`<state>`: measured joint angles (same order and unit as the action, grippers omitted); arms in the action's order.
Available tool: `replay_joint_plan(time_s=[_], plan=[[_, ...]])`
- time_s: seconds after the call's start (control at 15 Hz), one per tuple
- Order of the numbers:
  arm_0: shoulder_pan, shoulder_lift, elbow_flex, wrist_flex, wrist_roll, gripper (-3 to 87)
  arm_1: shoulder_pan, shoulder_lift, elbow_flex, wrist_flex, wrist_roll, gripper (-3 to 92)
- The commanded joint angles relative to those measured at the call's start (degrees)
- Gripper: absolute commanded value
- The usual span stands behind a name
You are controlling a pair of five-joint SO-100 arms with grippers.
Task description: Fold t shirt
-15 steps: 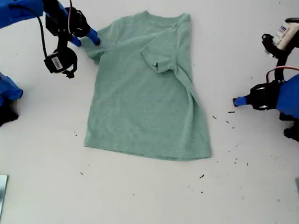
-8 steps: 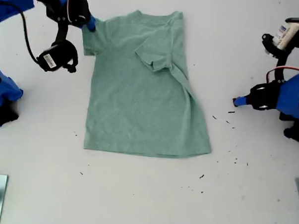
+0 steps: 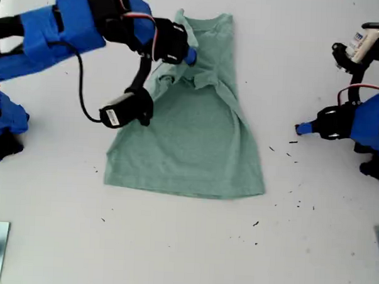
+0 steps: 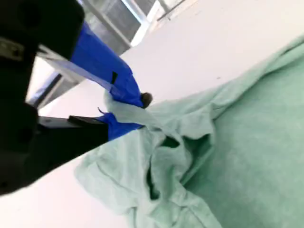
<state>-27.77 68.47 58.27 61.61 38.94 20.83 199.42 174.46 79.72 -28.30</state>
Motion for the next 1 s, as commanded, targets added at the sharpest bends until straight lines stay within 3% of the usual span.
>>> replay_joint_plan(time_s=[0.0, 0.07, 0.13, 0.4, 0.53, 0.6, 0.67, 0.8, 0.87, 0.93], plan=[[0.0, -6.86, -8.09, -3.43, -0.09, 4.8, -0.26, 0.53, 1.93, 0.09, 0.35, 2.5], [-1.49, -8.17, -8.79, -3.69, 1.67, 20.5, -0.26, 0.53, 1.93, 0.09, 0.44, 2.5], [-3.87, -6.68, -8.96, -1.23, 1.93, 24.4, -0.18, 0.44, 1.93, 0.09, 0.44, 2.5], [-12.66, 16.44, 1.76, 14.94, 2.9, 23.1, 0.0, 0.44, 1.93, 0.0, 0.35, 2.5], [-12.3, 34.1, 27.16, 10.28, 2.02, 15.1, 0.0, 0.44, 1.93, 0.0, 0.35, 2.5], [-10.99, 44.65, 42.89, 5.1, -0.35, 4.0, 0.09, 0.44, 1.93, 0.0, 0.35, 2.5], [-9.32, 56.6, 59.33, -1.32, -3.25, 0.6, 0.09, 0.44, 1.93, 0.0, 0.35, 2.5], [-3.52, 80.6, 88.42, -9.4, -11.69, -0.2, 0.09, 0.35, 1.93, 0.0, 0.44, 2.5], [-0.7, 92.46, 101.16, -11.51, -15.91, -0.2, 0.09, 0.35, 1.93, 0.0, 0.44, 2.5], [1.49, 105.64, 111.09, -10.02, -18.9, -0.2, 0.0, 0.35, 1.93, 0.0, 0.53, 2.5]])
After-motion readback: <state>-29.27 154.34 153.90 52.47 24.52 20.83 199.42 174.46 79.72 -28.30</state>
